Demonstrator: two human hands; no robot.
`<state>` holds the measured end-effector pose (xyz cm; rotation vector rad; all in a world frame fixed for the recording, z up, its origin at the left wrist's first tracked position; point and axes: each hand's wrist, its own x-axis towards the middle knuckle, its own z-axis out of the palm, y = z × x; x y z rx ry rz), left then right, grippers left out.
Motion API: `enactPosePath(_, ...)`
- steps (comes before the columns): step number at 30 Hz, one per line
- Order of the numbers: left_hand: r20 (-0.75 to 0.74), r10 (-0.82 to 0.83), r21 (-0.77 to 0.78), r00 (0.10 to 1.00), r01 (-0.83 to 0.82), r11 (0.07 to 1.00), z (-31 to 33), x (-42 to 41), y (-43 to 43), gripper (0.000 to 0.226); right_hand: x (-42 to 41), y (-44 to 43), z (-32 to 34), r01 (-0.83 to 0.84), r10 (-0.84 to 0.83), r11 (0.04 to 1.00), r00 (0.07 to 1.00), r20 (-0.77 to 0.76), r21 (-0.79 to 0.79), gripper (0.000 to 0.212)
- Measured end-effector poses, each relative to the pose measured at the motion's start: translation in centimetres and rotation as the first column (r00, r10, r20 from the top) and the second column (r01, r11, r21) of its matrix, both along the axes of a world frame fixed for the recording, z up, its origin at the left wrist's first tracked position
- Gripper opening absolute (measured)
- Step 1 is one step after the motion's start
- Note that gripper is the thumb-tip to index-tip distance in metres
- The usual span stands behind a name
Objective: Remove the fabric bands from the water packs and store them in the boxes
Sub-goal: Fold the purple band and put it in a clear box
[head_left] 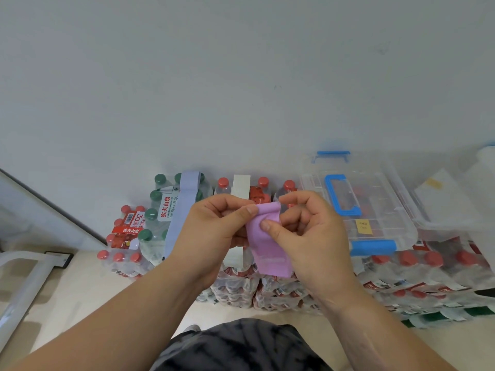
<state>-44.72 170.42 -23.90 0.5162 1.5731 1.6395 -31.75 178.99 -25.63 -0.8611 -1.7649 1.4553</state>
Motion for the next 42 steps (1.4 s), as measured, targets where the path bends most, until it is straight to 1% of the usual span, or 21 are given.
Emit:
enactPosePath(2,0.010,-0.003,0.016,1.000,0.003,1.000,-0.1,0.0,0.0,0.017,0.1,0.0,0.1,-0.007,0.007,1.000,1.000,0.005,0.006,0.039)
enactPosePath(4,0.035,-0.009,0.043,0.999,0.008,0.999,-0.3,0.0,0.0,0.008,0.2,0.2,0.1,-0.018,0.018,1.000,1.000,-0.007,-0.013,0.041)
enactPosePath(6,0.043,-0.024,0.073,0.999,0.021,0.997,-0.4,-0.2,-0.1,0.009,0.3,0.4,0.1,-0.023,0.022,0.999,0.999,-0.033,-0.038,0.039)
enactPosePath(10,-0.028,-0.060,0.105,0.998,0.062,0.993,-0.7,-0.5,-0.1,0.010,0.4,0.6,0.1,-0.023,0.017,0.995,0.997,-0.073,-0.094,0.027)
enactPosePath(15,-0.056,-0.051,0.146,0.997,0.059,0.987,-0.6,-0.6,0.1,0.009,0.6,0.9,0.2,-0.092,0.074,0.984,0.990,-0.121,-0.151,0.029)
enactPosePath(18,-0.080,-0.046,0.132,0.996,0.056,0.990,-0.6,-0.7,0.3,0.016,0.7,1.1,0.4,-0.101,0.082,0.983,0.989,-0.124,-0.153,0.030)
enactPosePath(22,-0.092,-0.040,0.111,0.995,0.050,0.993,-0.6,-0.9,0.5,0.019,0.7,1.2,0.4,-0.089,0.086,0.995,0.995,-0.051,-0.055,0.033)
enactPosePath(24,-0.104,-0.039,0.102,0.994,0.050,0.994,-0.6,-1.0,0.6,0.025,0.7,1.2,0.4,-0.079,0.078,0.996,0.996,-0.032,-0.041,0.034)
enactPosePath(27,-0.121,-0.042,0.093,0.992,0.053,0.994,-0.6,-0.8,0.7,0.037,0.6,1.2,0.6,-0.051,0.047,0.996,0.997,-0.053,-0.071,0.027)
enactPosePath(30,-0.146,-0.049,0.082,0.988,0.062,0.995,-0.7,-0.7,0.7,0.040,0.6,1.2,0.7,-0.012,0.006,0.996,0.997,-0.071,-0.091,0.016)
enactPosePath(34,-0.160,-0.077,0.083,0.984,0.091,0.992,-0.6,-0.8,0.8,0.037,0.5,1.1,0.3,0.035,-0.044,0.993,0.996,-0.079,-0.113,0.016)
enactPosePath(35,-0.152,-0.082,0.090,0.985,0.097,0.991,-0.6,-0.7,0.8,0.034,0.5,1.2,0.2,0.055,-0.064,0.992,0.995,-0.079,-0.114,0.015)
enactPosePath(38,-0.117,-0.070,0.108,0.991,0.083,0.991,-0.4,-0.6,0.8,0.013,0.4,1.0,0.3,0.072,-0.083,0.991,0.992,-0.093,-0.116,0.009)
enactPosePath(42,-0.112,-0.080,0.071,0.991,0.088,0.994,-0.2,-0.4,0.9,0.017,0.3,1.1,0.5,0.057,-0.071,0.990,0.992,-0.105,-0.128,0.013)
